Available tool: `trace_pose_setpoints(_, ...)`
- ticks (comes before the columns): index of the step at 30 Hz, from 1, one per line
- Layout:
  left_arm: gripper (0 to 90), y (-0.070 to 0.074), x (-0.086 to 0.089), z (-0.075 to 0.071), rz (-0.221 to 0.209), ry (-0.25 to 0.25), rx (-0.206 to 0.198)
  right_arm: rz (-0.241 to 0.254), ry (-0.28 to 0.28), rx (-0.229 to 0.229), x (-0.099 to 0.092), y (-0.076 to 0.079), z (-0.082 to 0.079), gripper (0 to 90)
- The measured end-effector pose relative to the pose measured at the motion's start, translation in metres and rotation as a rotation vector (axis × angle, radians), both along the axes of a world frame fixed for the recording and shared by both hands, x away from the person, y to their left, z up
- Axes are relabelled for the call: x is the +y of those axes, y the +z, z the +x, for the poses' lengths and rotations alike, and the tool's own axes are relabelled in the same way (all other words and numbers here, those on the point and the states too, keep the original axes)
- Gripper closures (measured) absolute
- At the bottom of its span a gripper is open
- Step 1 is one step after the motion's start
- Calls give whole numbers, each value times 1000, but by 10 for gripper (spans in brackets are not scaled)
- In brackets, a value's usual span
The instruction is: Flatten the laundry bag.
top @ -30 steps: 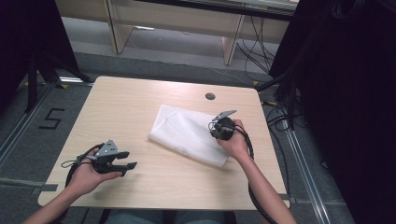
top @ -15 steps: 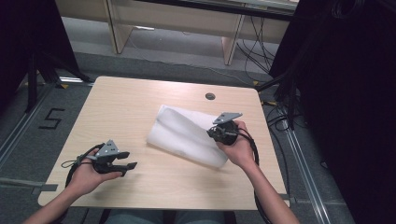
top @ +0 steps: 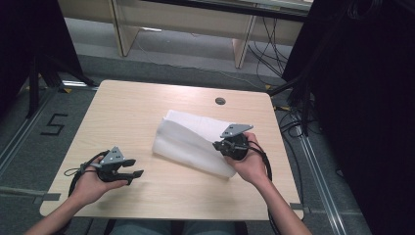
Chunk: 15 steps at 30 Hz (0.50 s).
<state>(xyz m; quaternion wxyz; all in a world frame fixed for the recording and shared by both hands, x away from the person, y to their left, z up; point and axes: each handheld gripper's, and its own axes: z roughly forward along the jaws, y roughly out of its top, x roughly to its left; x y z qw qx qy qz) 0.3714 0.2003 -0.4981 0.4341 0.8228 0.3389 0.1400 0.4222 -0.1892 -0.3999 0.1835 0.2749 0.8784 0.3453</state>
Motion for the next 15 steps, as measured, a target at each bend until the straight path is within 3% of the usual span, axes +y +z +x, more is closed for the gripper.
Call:
trace_pose_setpoints(4,453,0,0,0,-5,2,-2,-5,4,24,1,2,-6,900)
trace_pose_setpoints(5,453,0,0,0,-5,3,-2,6,2,-4,2,-1,-6,900)
trace_pose_setpoints(7,453,0,-1,-1,-17,15,10,0,4,9,3,0,-9,900)
trace_pose_setpoints(9,453,0,0,0,-5,3,-4,-9,12,18,3,1,-11,900)
trace_pose_setpoints(13,453,0,0,0,-6,5,-2,3,17,1,5,-1,-15,900)
trace_pose_setpoints(14,453,0,0,0,-7,9,-1,-7,23,26,6,0,-16,900)
trace_pose_setpoints(15,452,1,0,0,-6,6,1,4,30,5,7,-1,-17,899)
